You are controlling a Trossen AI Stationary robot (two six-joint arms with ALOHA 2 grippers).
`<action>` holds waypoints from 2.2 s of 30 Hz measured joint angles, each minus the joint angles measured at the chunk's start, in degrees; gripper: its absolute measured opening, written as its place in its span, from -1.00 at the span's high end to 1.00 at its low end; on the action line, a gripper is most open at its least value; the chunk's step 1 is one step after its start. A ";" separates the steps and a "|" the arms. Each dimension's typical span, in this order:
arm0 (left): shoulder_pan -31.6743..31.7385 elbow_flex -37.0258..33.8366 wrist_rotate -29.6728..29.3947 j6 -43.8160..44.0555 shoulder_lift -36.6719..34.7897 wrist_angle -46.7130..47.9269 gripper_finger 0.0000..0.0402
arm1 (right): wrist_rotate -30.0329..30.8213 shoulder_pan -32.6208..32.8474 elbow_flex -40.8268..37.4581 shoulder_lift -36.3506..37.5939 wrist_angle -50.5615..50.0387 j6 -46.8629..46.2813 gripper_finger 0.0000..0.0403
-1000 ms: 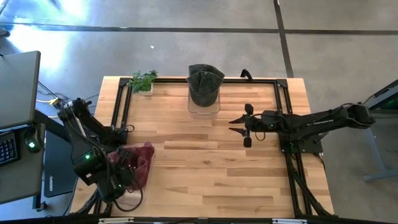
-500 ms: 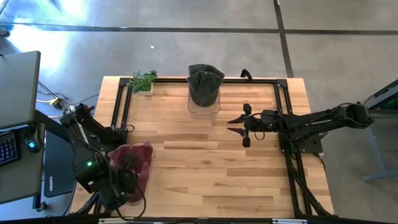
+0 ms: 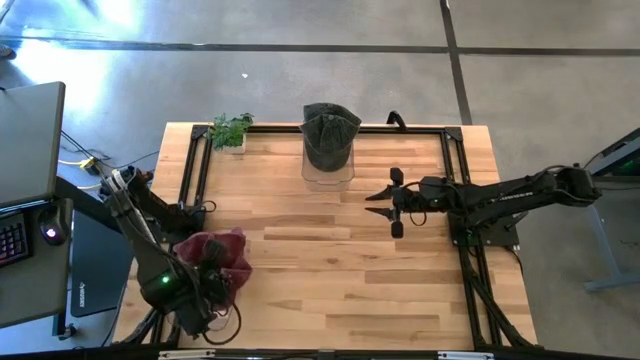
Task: Pick & Place hat
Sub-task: Put the red cap into the bottom transparent bin
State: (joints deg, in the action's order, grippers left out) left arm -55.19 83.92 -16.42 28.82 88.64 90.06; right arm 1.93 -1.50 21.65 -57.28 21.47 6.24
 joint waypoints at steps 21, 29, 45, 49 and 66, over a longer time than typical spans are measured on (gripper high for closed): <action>-7.81 -18.99 -0.37 13.58 -6.51 -0.05 1.00 | -1.50 0.00 0.00 0.02 -0.61 -1.84 0.43; -7.81 -18.84 -1.92 26.68 -8.98 0.03 0.99 | -1.50 0.00 0.00 0.02 -0.63 -3.45 0.43; -7.83 -13.25 -9.92 47.09 -25.36 0.00 0.68 | -2.58 0.02 0.00 0.04 -1.23 -4.31 0.43; -7.81 -13.26 -16.19 46.10 -25.76 -4.24 0.92 | -3.31 0.02 0.00 0.04 -1.64 -4.31 0.43; -7.83 -26.89 -7.59 55.34 -23.44 -3.14 1.00 | -8.35 0.02 0.00 0.04 -1.58 -4.76 0.43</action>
State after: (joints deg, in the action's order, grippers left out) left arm -63.02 57.03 -24.02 84.16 65.20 86.92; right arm -6.43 -1.48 21.65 -57.23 19.89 1.48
